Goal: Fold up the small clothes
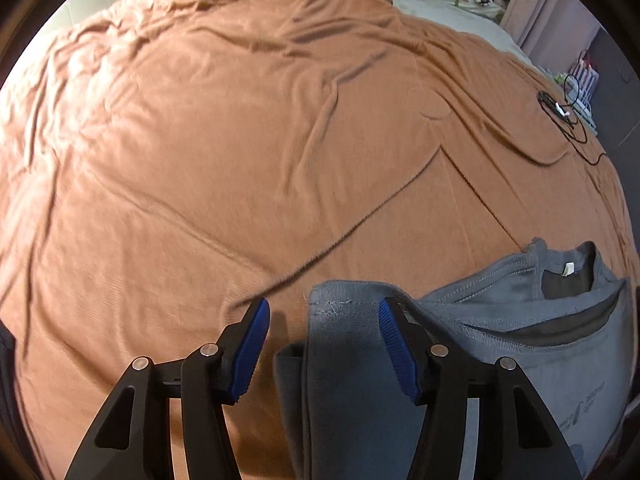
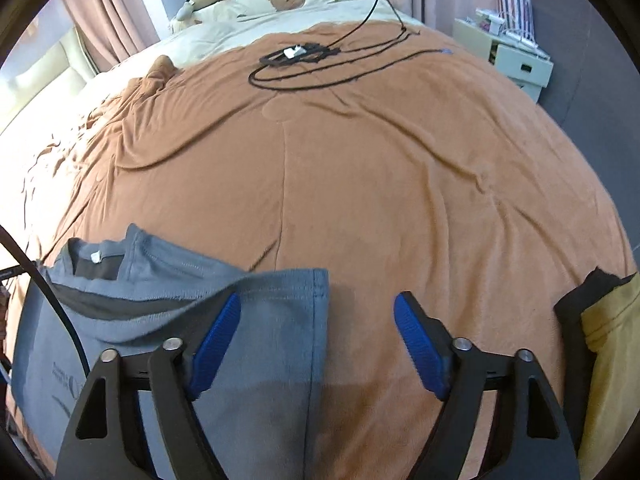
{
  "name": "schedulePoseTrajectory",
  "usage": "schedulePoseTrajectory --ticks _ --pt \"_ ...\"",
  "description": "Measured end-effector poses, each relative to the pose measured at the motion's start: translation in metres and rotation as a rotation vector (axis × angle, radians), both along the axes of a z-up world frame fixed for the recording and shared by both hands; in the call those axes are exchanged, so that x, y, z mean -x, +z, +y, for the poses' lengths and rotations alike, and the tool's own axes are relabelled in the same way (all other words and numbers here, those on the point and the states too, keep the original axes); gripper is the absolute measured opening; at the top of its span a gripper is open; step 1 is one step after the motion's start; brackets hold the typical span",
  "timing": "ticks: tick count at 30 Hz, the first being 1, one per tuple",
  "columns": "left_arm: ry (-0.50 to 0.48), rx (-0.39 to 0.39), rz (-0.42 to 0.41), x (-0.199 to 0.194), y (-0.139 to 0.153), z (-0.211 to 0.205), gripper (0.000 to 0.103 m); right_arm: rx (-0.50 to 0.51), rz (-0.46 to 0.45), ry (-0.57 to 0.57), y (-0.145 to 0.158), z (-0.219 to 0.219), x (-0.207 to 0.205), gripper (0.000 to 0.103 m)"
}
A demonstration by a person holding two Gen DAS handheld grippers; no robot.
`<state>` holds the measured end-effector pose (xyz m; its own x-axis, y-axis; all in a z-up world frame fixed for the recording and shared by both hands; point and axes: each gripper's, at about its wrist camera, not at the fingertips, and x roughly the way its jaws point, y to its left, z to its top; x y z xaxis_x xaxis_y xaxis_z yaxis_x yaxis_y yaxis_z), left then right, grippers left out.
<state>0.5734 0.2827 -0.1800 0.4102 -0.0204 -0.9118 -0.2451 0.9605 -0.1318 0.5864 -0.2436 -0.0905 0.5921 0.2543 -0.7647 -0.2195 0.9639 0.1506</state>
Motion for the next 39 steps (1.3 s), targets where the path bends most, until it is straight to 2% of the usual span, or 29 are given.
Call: schedulePoseTrajectory --ticks 1,6,10,12,14,18,33,39 --pt "0.004 0.012 0.006 0.0 -0.003 0.001 0.054 -0.005 0.009 0.002 -0.001 -0.003 -0.003 0.07" --pt "0.017 0.076 0.015 -0.001 -0.016 0.006 0.042 -0.022 0.067 0.01 -0.017 -0.005 -0.025 0.05" --pt "0.015 0.107 0.002 0.0 -0.014 0.009 0.013 -0.066 0.072 0.025 -0.025 -0.004 -0.04 0.039" --pt "0.017 0.112 -0.013 0.003 -0.01 0.012 0.008 -0.092 0.062 0.026 -0.022 -0.008 -0.044 0.023" --pt "0.026 0.115 -0.034 0.008 -0.005 0.014 0.008 -0.119 0.058 0.025 -0.023 -0.009 -0.045 0.016" --pt "0.045 0.115 -0.075 0.016 0.007 0.018 0.007 -0.11 0.005 0.01 -0.017 -0.009 -0.035 0.006" --pt "0.035 0.079 -0.242 0.049 0.085 0.011 0.007 -0.102 -0.217 0.011 0.041 -0.001 0.034 0.005" --pt "0.049 0.051 -0.255 0.04 0.095 0.014 0.007 -0.101 -0.255 -0.004 0.045 -0.003 0.041 0.005"
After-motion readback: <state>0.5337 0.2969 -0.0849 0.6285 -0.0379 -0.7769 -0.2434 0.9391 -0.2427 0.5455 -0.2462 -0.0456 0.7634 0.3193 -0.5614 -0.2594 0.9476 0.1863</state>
